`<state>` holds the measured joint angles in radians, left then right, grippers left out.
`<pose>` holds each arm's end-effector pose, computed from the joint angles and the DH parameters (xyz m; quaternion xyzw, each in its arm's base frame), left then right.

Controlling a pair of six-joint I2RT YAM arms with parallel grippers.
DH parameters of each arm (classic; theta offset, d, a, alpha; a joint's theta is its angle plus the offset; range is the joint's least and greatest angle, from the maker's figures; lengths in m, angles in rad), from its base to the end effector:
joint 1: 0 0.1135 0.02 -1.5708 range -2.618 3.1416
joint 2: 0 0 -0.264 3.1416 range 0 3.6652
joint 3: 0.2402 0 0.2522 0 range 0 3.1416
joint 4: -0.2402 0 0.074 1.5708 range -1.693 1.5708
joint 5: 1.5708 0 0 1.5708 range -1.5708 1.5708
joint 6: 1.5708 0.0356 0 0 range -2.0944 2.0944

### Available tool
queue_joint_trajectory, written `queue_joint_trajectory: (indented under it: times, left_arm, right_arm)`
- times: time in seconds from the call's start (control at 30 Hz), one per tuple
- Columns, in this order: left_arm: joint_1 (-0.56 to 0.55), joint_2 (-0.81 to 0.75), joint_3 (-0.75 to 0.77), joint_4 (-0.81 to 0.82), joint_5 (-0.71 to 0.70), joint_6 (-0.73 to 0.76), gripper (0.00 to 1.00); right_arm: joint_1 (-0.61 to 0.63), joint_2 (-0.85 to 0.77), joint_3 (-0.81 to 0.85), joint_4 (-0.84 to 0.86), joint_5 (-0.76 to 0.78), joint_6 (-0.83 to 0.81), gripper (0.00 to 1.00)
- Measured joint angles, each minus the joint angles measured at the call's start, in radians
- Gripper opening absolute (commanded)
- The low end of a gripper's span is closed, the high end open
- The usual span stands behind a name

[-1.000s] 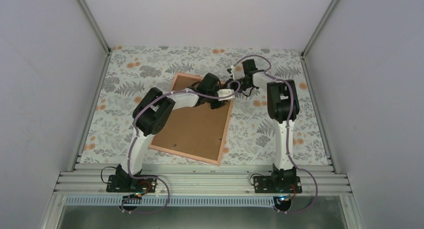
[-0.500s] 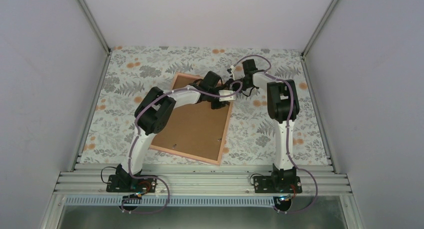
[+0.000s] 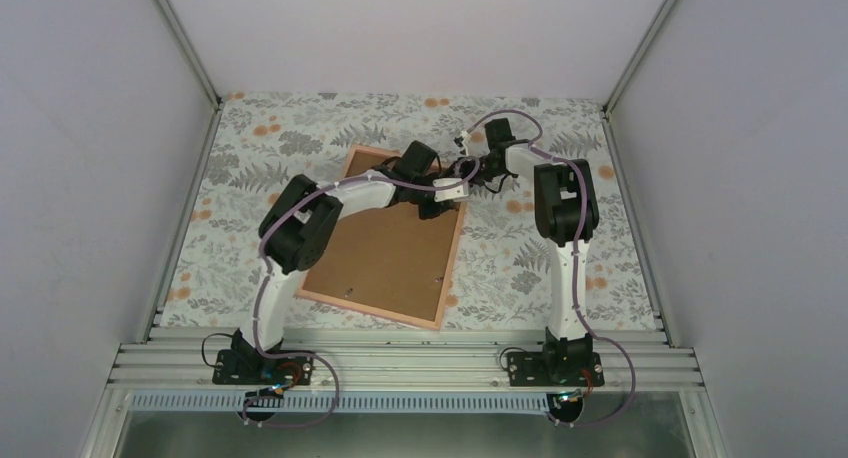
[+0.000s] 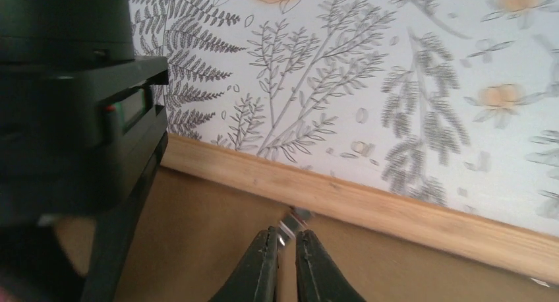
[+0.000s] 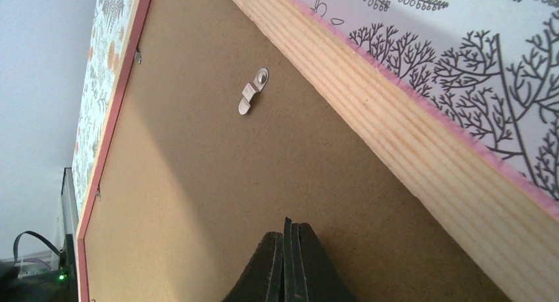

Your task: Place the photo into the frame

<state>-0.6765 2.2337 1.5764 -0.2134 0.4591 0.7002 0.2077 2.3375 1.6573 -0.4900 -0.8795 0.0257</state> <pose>0.3654 -0.3136 0.1384 0.6414 0.6569 -0.2098 0.3365 0.4533 0.1236 0.1072 -0.1649 0.8754 0.4353 0.1302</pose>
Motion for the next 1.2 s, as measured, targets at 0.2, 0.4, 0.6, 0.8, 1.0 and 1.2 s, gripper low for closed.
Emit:
queue_joint_trajectory:
  times: [0.2, 0.4, 0.6, 0.8, 1.0, 1.2]
  left_arm:
    - [0.045, -0.285, -0.22, -0.047, 0.006, 0.0, 0.17]
    - [0.203, -0.599, -0.464, -0.192, 0.036, 0.111, 0.18]
    - [0.294, -0.754, -0.677, -0.365, 0.027, 0.219, 0.15]
    - [0.305, -0.838, -0.807, -0.439, 0.0, 0.248, 0.13]
    - [0.305, -0.84, -0.839, -0.439, -0.015, 0.252, 0.12]
    - [0.304, -0.84, -0.863, -0.455, -0.039, 0.279, 0.12]
  right_arm:
    - [0.0, -0.009, -0.016, 0.018, -0.001, -0.031, 0.04]
    - [0.01, -0.039, -0.039, -0.009, -0.003, -0.069, 0.04]
    - [0.087, -0.12, -0.103, -0.065, -0.026, -0.106, 0.05]
    - [0.217, -0.221, -0.192, -0.067, -0.072, -0.133, 0.05]
    - [0.285, -0.223, -0.31, -0.058, -0.093, -0.15, 0.04]
    - [0.289, -0.206, -0.335, -0.056, -0.083, -0.175, 0.04]
